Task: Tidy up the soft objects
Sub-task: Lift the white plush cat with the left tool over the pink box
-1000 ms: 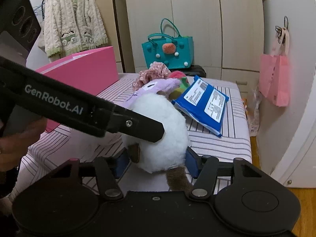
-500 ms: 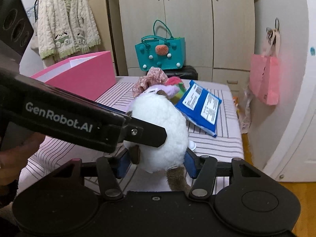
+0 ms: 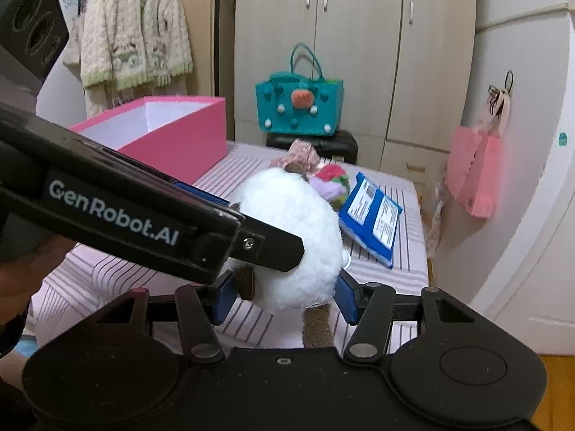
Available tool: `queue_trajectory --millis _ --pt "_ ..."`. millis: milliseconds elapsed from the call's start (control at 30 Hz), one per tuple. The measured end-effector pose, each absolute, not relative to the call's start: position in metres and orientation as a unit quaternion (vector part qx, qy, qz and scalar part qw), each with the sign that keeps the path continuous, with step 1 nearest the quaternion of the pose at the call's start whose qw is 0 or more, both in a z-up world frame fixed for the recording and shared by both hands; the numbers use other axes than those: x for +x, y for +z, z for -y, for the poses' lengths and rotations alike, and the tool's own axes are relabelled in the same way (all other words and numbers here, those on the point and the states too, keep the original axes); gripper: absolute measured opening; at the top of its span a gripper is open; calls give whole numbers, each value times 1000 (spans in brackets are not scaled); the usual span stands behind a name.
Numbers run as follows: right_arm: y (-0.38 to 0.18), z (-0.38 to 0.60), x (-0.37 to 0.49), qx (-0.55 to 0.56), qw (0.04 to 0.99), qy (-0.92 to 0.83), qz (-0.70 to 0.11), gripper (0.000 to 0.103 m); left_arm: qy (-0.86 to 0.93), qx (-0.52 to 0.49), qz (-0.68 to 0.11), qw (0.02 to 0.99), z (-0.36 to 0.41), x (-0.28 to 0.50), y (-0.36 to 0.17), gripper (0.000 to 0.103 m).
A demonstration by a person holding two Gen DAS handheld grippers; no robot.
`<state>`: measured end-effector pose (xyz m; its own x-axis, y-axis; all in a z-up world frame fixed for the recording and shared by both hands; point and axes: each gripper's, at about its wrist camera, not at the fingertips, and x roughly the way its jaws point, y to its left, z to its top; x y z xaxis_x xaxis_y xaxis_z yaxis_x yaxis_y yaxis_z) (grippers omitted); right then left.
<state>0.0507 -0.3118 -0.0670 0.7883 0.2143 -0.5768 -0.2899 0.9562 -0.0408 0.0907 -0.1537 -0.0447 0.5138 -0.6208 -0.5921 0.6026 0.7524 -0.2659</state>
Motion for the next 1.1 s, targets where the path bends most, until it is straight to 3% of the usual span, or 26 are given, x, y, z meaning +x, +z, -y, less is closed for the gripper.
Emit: queue_trajectory --millis 467,1100 --pt "-22 260 31 -112 924 163 -329 62 -345 -46 -365 863 102 68 -16 58" --pt "48 137 98 -141 905 297 -268 62 -241 -72 -284 925 -32 79 50 58"
